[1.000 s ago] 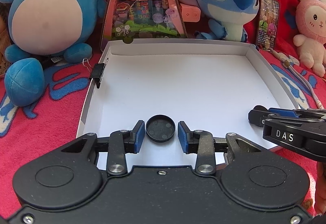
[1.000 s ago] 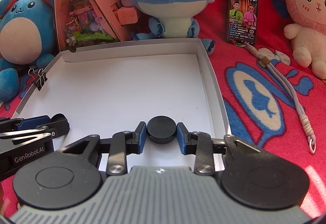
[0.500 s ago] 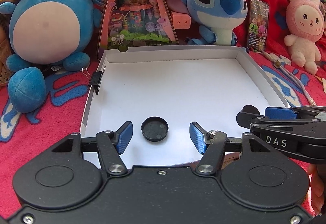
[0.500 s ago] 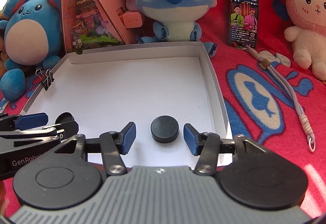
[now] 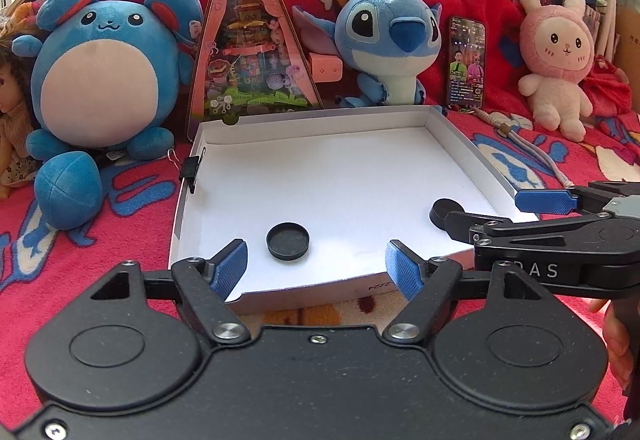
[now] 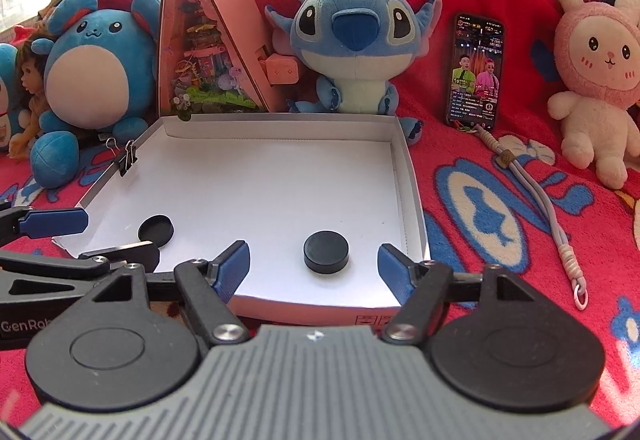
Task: Organize rigid objects
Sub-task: 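Open the left tool releasing the lid while the right tool releases the puck in the box, then withdraw both tools from the box and move them back toward the remaining objects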
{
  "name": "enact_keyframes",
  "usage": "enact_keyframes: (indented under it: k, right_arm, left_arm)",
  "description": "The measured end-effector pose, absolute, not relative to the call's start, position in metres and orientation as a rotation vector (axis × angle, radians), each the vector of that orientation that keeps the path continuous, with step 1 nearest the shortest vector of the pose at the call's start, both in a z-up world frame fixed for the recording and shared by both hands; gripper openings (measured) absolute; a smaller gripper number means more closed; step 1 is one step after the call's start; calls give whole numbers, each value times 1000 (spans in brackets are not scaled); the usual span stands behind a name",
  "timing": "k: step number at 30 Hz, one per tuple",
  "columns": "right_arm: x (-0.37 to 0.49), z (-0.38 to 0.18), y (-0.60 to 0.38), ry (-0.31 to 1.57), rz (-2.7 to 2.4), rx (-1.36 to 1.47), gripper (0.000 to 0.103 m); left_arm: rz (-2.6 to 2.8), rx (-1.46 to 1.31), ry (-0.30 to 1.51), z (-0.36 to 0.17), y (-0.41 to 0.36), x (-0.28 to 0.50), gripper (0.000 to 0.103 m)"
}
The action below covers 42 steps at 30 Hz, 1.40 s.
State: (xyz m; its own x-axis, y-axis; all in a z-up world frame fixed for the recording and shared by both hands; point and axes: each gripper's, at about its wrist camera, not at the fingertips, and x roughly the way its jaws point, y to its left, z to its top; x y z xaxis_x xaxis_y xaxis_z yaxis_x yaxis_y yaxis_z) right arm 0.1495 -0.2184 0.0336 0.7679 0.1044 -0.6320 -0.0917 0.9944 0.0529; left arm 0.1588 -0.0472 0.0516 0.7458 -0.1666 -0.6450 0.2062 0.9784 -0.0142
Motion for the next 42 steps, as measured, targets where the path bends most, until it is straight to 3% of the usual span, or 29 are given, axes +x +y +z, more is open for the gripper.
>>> enact_keyframes:
  k: [42]
  right_arm:
    - [43, 17, -217, 609, 161, -68, 92]
  left_arm:
    - [-277, 46, 649, 33, -29, 47, 77]
